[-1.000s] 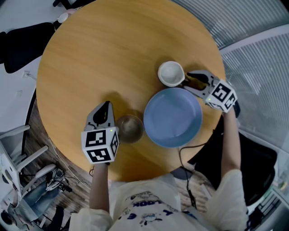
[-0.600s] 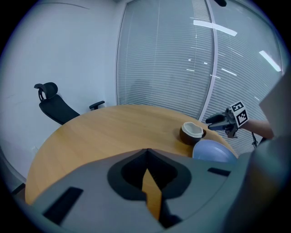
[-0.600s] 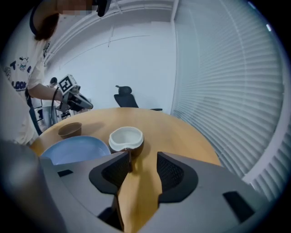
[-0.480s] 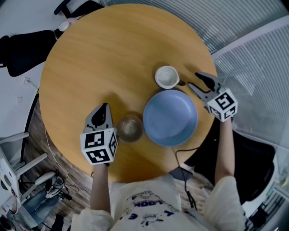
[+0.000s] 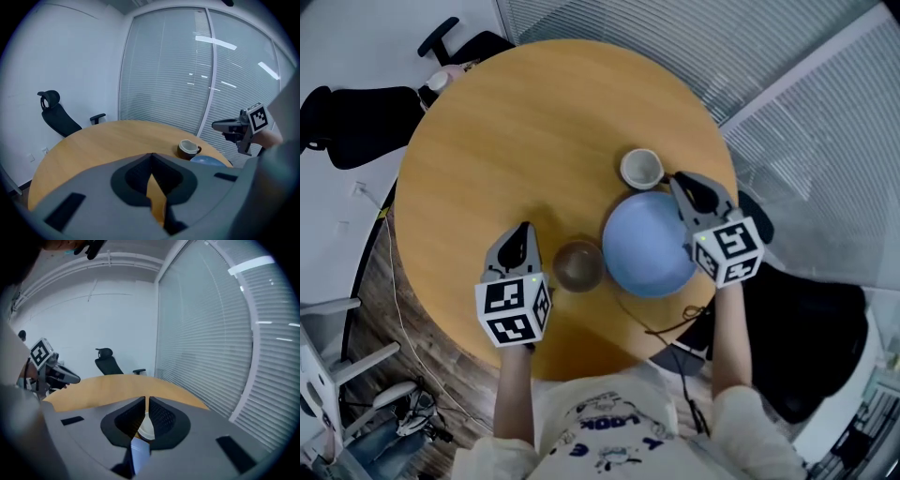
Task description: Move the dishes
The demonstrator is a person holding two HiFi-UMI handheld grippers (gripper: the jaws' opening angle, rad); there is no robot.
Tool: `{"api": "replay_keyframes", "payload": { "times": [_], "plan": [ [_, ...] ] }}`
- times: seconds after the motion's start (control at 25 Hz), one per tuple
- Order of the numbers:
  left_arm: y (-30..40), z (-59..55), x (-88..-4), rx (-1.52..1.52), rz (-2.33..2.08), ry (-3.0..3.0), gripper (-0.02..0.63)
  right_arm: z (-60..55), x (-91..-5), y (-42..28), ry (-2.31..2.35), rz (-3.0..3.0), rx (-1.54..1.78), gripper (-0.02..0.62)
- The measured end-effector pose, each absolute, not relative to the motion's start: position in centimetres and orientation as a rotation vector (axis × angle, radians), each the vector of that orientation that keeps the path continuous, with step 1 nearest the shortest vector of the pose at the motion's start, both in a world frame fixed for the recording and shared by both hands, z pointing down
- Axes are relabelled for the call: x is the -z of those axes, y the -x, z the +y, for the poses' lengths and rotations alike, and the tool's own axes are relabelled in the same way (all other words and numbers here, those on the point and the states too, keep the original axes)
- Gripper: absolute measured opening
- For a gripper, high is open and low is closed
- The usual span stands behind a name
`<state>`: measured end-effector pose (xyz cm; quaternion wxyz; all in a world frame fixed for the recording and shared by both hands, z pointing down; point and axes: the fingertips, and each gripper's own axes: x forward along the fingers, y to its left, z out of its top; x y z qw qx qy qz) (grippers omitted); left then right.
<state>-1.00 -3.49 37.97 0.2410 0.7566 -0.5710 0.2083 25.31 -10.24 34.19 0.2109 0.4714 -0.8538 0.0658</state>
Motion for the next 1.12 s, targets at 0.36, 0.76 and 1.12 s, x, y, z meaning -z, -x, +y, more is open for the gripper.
{"api": "replay_keyframes", "payload": {
  "times": [0.36, 0.76, 1.12],
  "plan": [
    [3.6, -2.0, -34.7, -0.503, -1.525, -2.179, 0.003, -5.0, -31.2, -19.3, -1.673, -2.3, -0.256, 0.026],
    [6.4, -0.3, -31.8, -0.435, -1.511, -2.306, 0.003, 0.4, -30.4, -13.4, -1.901, -2.161, -0.239, 0.026],
    [8.0, 1.0, -30.3, -0.407, -1.486, -2.401, 0.003, 3.4, -29.0, -10.8, -2.027, -2.105, -0.193, 0.026]
  ]
}}
